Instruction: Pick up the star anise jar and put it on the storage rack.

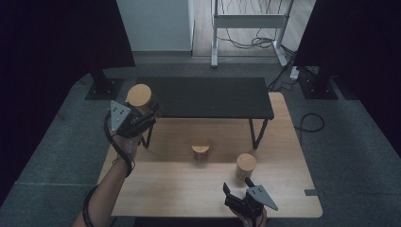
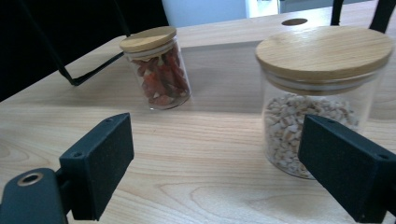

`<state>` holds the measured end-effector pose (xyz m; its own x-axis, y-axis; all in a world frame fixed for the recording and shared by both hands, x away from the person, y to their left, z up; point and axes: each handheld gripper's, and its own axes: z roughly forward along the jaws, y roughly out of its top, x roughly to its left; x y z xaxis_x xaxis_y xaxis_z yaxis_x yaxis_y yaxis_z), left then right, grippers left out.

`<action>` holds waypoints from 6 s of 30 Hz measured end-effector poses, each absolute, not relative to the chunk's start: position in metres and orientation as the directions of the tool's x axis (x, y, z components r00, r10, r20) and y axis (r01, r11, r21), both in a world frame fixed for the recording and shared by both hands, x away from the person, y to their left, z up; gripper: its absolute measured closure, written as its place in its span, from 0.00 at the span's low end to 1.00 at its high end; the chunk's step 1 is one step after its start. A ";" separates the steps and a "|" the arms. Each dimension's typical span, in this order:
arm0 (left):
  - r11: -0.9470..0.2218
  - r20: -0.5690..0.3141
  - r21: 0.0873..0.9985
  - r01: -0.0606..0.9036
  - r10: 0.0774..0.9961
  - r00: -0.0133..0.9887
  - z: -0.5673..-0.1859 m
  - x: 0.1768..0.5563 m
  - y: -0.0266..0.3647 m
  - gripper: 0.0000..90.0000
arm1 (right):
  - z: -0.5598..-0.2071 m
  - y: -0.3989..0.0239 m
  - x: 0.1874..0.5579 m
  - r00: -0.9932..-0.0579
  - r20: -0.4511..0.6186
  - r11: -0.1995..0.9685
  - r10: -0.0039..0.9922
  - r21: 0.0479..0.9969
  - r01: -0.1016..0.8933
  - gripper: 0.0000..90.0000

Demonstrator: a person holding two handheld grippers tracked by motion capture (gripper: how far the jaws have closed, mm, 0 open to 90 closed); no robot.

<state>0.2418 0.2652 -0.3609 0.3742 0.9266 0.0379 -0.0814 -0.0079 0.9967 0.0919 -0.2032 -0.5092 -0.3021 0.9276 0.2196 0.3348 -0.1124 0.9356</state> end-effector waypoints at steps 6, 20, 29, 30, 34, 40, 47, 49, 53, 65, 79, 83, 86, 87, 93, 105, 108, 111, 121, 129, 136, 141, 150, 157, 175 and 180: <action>-0.021 0.047 0.997 -0.074 0.929 0.367 -0.359 0.253 0.263 0.30 | -0.509 -0.206 0.094 -0.298 0.232 -0.124 0.926 0.932 0.341 0.11; -0.051 0.068 0.997 -0.059 0.937 0.342 -0.355 0.278 0.252 0.30 | -0.509 -0.209 0.096 -0.299 0.244 -0.133 0.922 0.928 0.347 0.11; -0.064 0.076 0.997 -0.051 0.948 0.310 -0.350 0.288 0.244 0.30 | -0.509 -0.208 0.096 -0.312 0.238 -0.121 0.920 0.928 0.351 0.11; -0.069 0.080 0.996 -0.048 0.949 0.303 -0.348 0.288 0.243 0.30 | -0.509 -0.208 0.096 -0.313 0.238 -0.121 0.919 0.929 0.351 0.11; -0.078 0.087 0.996 -0.041 0.952 0.292 -0.345 0.292 0.239 0.29 | -0.509 -0.208 0.096 -0.318 0.237 -0.119 0.918 0.930 0.348 0.11; -0.090 0.096 0.995 -0.032 0.951 0.294 -0.342 0.296 0.235 0.29 | -0.509 -0.208 0.096 -0.316 0.237 -0.120 0.919 0.929 0.349 0.11; -0.110 0.108 0.994 -0.010 0.951 0.291 -0.338 0.302 0.229 0.30 | -0.510 -0.208 0.096 -0.316 0.236 -0.119 0.919 0.930 0.348 0.11; -0.117 0.114 0.993 -0.007 0.950 0.291 -0.338 0.304 0.228 0.30 | -0.510 -0.208 0.096 -0.317 0.236 -0.119 0.919 0.930 0.348 0.11; -0.122 0.113 0.992 0.014 0.951 0.286 -0.338 0.307 0.227 0.30 | -0.510 -0.208 0.096 -0.317 0.236 -0.119 0.919 0.930 0.348 0.11; -0.091 0.074 0.995 0.045 0.952 0.298 -0.335 0.318 0.232 0.29 | -0.510 -0.208 0.097 -0.316 0.235 -0.118 0.919 0.929 0.350 0.11; -0.058 0.037 0.996 0.061 0.956 0.292 -0.337 0.327 0.232 0.29 | -0.510 -0.209 0.097 -0.314 0.235 -0.118 0.920 0.930 0.349 0.11; -0.058 0.036 0.996 0.066 0.954 0.296 -0.336 0.328 0.233 0.29 | -0.510 -0.208 0.096 -0.315 0.233 -0.117 0.920 0.931 0.347 0.11; -0.061 0.038 0.996 0.069 0.954 0.298 -0.335 0.328 0.234 0.29 | -0.510 -0.208 0.096 -0.314 0.234 -0.118 0.920 0.930 0.347 0.11; -0.063 0.039 0.996 0.070 0.954 0.298 -0.335 0.328 0.234 0.29 | -0.510 -0.208 0.096 -0.314 0.233 -0.117 0.920 0.930 0.347 0.11; -0.089 0.066 0.994 0.066 0.955 0.290 -0.335 0.327 0.231 0.28 | -0.510 -0.208 0.096 -0.316 0.235 -0.118 0.919 0.930 0.348 0.11; -0.125 0.106 0.990 0.059 0.961 0.253 -0.342 0.317 0.228 0.10 | -0.510 -0.209 0.099 -0.325 0.248 -0.124 0.912 0.926 0.358 0.11; -0.100 0.078 0.992 0.072 0.961 0.266 -0.342 0.314 0.234 0.10 | -0.510 -0.209 0.099 -0.327 0.248 -0.123 0.912 0.926 0.357 0.11; -0.083 0.055 0.992 0.091 0.958 0.280 -0.344 0.309 0.239 0.11 | -0.510 -0.208 0.099 -0.327 0.247 -0.123 0.912 0.926 0.356 0.11; -0.073 0.037 0.992 0.106 0.950 0.310 -0.351 0.281 0.249 0.11 | -0.509 -0.205 0.090 -0.327 0.227 -0.110 0.917 0.934 0.341 0.11; -0.061 0.030 0.994 0.087 0.946 0.322 -0.354 0.257 0.255 0.10 | -0.508 -0.202 0.085 -0.318 0.212 -0.101 0.924 0.938 0.331 0.11; -0.043 0.011 0.995 0.086 0.941 0.338 -0.363 0.226 0.265 0.10 | -0.509 -0.200 0.084 -0.311 0.208 -0.099 0.928 0.939 0.330 0.11; -0.053 0.021 0.995 0.086 0.942 0.335 -0.369 0.209 0.267 0.10 | -0.509 -0.199 0.084 -0.319 0.200 -0.090 0.926 0.940 0.330 0.11; -0.018 -0.025 0.993 0.118 0.935 0.354 -0.379 0.188 0.274 0.10 | -0.509 -0.199 0.083 -0.322 0.197 -0.086 0.926 0.941 0.328 0.11; 0.012 -0.067 0.987 0.161 0.939 0.336 -0.397 0.173 0.279 0.10 | -0.509 -0.198 0.084 -0.325 0.194 -0.080 0.926 0.940 0.331 0.11; 0.043 -0.142 0.948 0.315 0.944 0.297 -0.441 0.169 0.292 0.11 | -0.511 -0.193 0.086 -0.338 0.184 -0.062 0.923 0.938 0.342 0.11; 0.030 -0.139 0.944 0.329 0.939 0.314 -0.446 0.167 0.295 0.11 | -0.510 -0.193 0.086 -0.347 0.177 -0.052 0.921 0.939 0.341 0.11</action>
<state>0.1669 0.2948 -0.4463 0.3137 0.9392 -0.1393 0.3289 0.0302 0.9439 0.0865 -0.1925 -0.5101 -0.3467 0.9211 0.1770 0.3410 -0.0520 0.9386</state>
